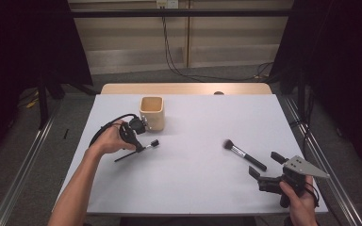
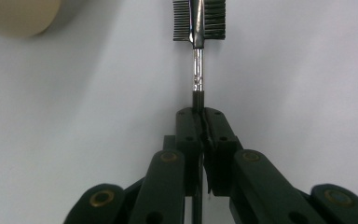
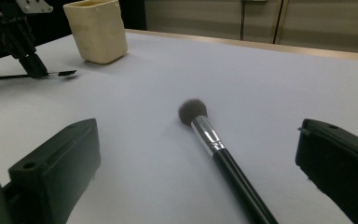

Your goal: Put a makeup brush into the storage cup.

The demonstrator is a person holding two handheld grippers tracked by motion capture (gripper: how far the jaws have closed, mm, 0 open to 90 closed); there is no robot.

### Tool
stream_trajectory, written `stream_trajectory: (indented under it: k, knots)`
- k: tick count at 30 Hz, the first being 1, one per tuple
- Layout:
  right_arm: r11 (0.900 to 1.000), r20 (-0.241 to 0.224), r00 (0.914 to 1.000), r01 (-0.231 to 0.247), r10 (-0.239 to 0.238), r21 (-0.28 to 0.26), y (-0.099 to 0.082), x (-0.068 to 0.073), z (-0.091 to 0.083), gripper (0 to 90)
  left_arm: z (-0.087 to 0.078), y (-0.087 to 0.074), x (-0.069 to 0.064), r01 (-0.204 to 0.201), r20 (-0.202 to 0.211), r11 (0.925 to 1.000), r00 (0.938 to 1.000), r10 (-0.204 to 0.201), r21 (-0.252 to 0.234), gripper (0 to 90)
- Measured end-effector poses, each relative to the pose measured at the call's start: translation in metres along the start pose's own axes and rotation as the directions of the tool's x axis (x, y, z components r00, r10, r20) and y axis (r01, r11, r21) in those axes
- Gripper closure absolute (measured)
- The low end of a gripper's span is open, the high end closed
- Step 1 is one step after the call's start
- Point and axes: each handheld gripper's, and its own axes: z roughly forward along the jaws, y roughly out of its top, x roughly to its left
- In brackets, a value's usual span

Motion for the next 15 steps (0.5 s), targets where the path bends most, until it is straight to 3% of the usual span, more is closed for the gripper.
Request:
stream_trajectory:
  k: [5,9,15]
  knots:
    - [1.0,0.002,1.0,-0.002,0.002,0.001,0.0,0.0,0.0,0.0,-0.009,-0.003,-0.001,0.025,0.006,0.9977,0.9997,-0.025,-0.063,85.8]
    - [1.0,0.001,1.0,-0.003,0.003,0.001,0.0,0.0,0.0,0.0,-0.016,-0.005,-0.002,0.02,0.014,0.9952,0.9997,-0.019,-0.095,85.7]
    - [1.0,0.002,1.0,-0.004,0.004,-0.001,0.0,0.0,0.0,0.0,-0.026,-0.011,-0.004,0.049,0.005,0.9841,0.9988,-0.049,-0.17,85.7]
